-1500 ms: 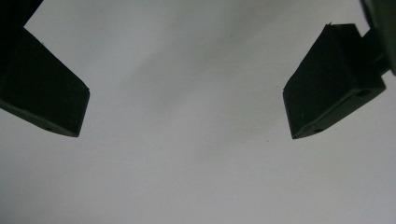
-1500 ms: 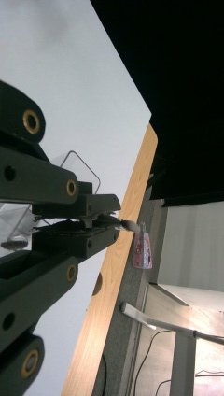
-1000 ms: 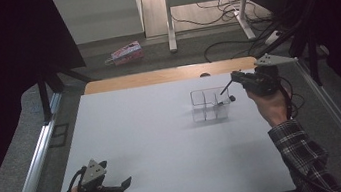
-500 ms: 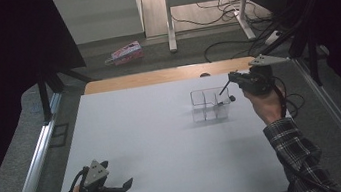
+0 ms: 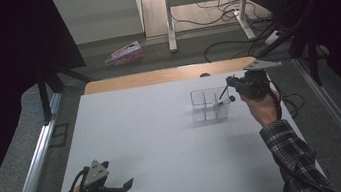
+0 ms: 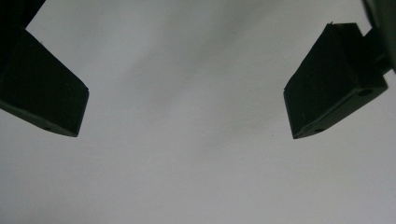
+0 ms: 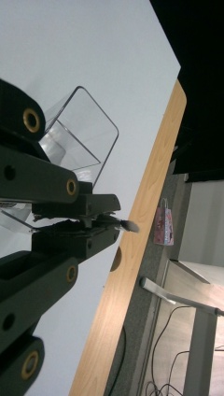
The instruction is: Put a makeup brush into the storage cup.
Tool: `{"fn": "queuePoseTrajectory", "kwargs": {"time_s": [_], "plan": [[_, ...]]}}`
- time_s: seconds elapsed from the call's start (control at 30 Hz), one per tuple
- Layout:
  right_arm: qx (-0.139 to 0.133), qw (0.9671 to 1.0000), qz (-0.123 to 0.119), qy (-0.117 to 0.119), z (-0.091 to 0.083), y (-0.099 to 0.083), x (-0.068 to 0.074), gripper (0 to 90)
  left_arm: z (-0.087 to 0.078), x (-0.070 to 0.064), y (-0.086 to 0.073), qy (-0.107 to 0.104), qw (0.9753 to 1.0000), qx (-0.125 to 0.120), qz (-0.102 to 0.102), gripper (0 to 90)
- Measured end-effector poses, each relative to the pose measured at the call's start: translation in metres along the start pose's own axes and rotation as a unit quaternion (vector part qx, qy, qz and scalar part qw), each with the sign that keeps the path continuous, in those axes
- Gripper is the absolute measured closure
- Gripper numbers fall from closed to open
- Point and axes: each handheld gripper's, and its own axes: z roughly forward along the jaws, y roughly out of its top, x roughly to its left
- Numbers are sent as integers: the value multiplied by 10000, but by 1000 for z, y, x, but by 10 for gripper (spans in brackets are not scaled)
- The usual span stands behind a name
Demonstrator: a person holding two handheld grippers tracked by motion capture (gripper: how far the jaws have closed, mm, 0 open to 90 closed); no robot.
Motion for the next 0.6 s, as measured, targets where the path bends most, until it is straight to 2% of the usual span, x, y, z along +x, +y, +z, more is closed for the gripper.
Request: {"fn": "queuePoseTrajectory", "kwargs": {"time_s": [0.6], "plan": [[278,9996,107,-24,14,-15,-3,838,0,-1,0,1,10000,25,34,5]]}}
